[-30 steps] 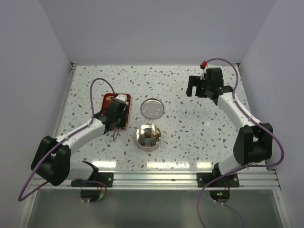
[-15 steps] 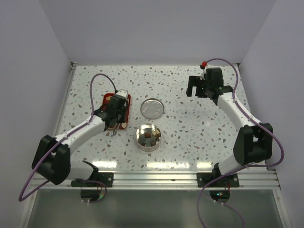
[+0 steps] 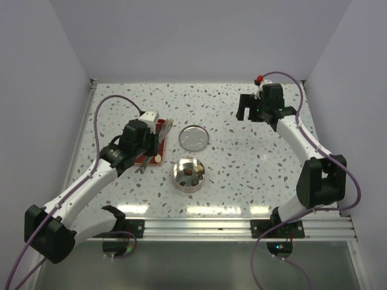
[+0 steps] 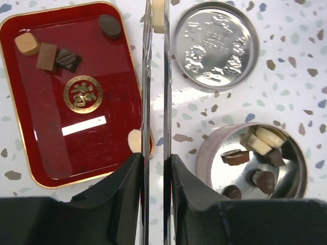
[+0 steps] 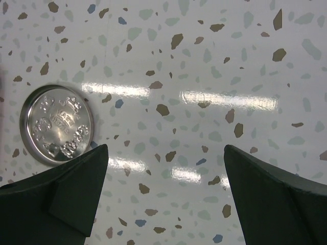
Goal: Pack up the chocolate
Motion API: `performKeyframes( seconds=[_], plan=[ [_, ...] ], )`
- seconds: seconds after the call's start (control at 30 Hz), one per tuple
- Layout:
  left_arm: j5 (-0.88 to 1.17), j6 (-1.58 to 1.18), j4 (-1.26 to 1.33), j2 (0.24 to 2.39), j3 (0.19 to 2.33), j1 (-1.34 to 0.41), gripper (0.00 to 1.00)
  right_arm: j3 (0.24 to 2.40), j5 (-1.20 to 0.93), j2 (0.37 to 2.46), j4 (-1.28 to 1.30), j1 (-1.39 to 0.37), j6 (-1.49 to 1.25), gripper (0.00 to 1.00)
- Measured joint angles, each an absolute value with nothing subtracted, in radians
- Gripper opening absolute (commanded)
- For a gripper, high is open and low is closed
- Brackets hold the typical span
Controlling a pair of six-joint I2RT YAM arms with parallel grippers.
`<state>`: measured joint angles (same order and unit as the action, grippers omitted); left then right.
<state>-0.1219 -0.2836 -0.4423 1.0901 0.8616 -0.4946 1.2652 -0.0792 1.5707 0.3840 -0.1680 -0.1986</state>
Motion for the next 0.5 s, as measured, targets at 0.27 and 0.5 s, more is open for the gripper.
performKeyframes(
  seconds=[0.27, 0.5],
  plan=[
    [-0.048, -0.306, -0.517, 0.99, 0.838, -0.644, 0.32, 1.281, -0.097, 1.571, 0.385, -0.168, -0.206, 0.99],
    [-0.001, -0.38, -0.588, 0.896, 0.81, -0.723, 0.33, 1.281, -0.098, 1.571, 0.39, -0.168, -0.216, 0.99]
  ],
)
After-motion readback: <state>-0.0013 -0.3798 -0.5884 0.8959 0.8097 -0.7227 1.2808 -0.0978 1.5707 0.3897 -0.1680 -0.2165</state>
